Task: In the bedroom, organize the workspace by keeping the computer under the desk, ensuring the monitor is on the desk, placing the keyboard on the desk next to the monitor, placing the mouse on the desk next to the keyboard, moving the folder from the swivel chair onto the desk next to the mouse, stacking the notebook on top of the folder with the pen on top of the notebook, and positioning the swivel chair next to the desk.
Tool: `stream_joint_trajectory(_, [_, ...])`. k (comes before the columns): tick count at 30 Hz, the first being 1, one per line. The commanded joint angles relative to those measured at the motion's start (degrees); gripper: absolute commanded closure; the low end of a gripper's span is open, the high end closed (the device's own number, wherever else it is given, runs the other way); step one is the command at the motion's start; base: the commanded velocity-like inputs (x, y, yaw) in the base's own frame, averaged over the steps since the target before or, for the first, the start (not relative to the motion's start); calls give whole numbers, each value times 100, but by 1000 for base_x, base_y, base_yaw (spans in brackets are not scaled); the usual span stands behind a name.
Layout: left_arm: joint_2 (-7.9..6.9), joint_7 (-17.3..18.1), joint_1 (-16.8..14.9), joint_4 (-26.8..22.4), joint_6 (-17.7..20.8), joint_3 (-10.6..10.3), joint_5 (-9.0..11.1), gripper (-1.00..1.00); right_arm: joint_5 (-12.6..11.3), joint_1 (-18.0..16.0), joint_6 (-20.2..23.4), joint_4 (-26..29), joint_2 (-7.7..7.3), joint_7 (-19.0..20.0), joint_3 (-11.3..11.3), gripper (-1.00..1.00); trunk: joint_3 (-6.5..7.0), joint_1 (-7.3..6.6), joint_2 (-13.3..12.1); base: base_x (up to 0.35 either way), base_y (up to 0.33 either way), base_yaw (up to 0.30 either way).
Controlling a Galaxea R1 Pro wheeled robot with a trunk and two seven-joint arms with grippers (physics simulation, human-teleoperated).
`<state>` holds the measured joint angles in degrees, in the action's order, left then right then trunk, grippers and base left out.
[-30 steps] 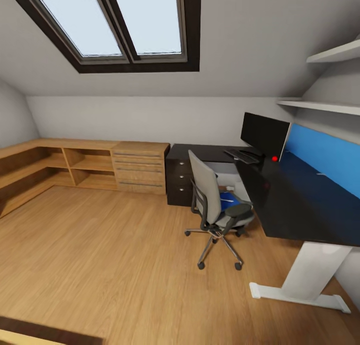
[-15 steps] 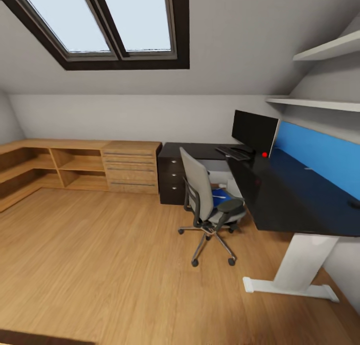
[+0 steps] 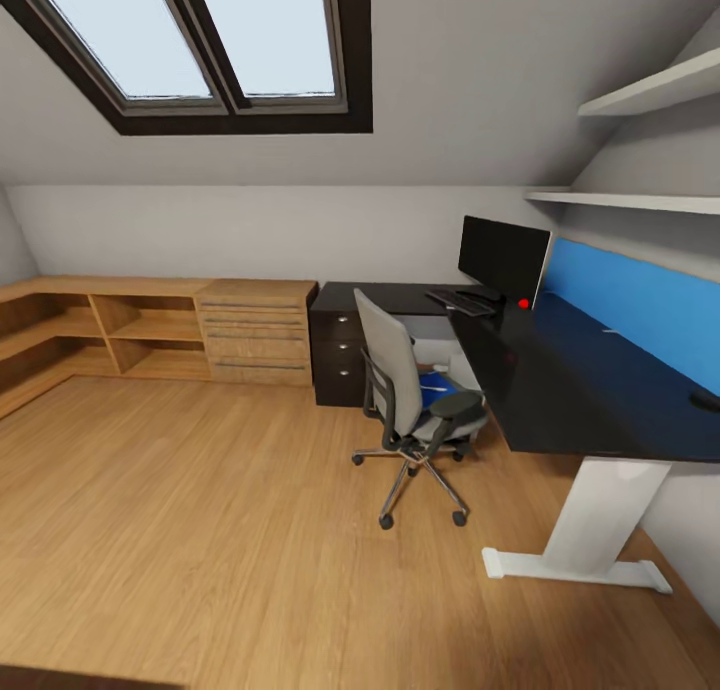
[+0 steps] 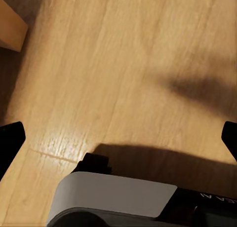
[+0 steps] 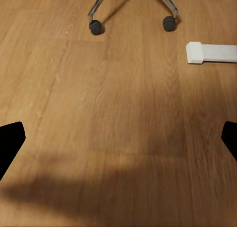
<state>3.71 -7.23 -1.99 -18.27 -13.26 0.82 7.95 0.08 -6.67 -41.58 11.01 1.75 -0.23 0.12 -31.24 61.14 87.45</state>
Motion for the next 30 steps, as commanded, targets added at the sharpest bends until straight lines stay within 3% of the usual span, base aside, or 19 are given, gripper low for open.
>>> stream_joint_trajectory(1, [5,2,-3,6,-20,6,41,-100,1,-3,-15,-5,-3,-3,0,-100,-24,22,44,0,0,0])
stream_joint_trajectory(30, [15,0,-3,79,-264,37,48,-100,0,-4,17,-266,25,31,21,-100,-545,659,1207,0,0,0])
